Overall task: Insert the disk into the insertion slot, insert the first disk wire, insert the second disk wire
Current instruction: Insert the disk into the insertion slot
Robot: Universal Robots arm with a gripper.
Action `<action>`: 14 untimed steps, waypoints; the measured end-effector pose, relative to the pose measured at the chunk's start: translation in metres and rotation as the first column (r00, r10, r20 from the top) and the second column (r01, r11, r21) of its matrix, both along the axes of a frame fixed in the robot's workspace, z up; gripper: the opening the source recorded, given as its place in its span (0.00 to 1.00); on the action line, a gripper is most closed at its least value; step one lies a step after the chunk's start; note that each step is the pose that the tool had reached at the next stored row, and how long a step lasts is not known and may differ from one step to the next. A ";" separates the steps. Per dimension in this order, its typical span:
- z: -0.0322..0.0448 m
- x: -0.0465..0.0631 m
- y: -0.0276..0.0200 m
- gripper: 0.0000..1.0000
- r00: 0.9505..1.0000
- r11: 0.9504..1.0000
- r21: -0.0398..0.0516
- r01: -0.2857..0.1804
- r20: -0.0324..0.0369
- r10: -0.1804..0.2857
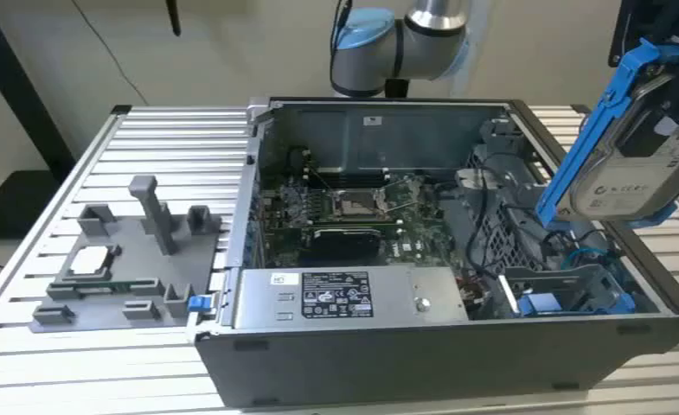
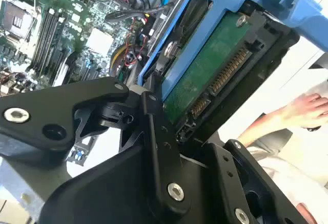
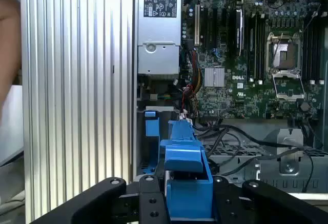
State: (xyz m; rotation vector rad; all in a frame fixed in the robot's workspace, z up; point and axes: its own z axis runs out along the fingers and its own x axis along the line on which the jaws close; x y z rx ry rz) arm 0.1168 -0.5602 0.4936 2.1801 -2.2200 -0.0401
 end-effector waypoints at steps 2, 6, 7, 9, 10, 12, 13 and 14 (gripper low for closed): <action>0.0000 0.000 0.0000 0.00 1.000 1.000 0.000 0.000 0.000 0.000; 0.0000 0.000 0.0000 0.00 1.000 1.000 0.000 0.000 0.000 0.000; 0.0000 0.000 0.0000 0.00 1.000 1.000 0.000 0.000 0.000 0.000; 0.0000 0.000 0.0000 0.00 1.000 1.000 0.000 0.000 0.000 0.000; -0.0001 0.000 0.0000 0.00 1.000 1.000 0.000 0.000 0.000 0.000; -0.0007 0.000 -0.0005 0.00 1.000 1.000 0.000 0.000 0.000 0.000; -0.0014 0.000 -0.0009 0.00 1.000 1.000 0.000 0.000 0.000 0.000; -0.0022 0.000 -0.0013 0.00 1.000 1.000 0.000 0.000 0.000 0.000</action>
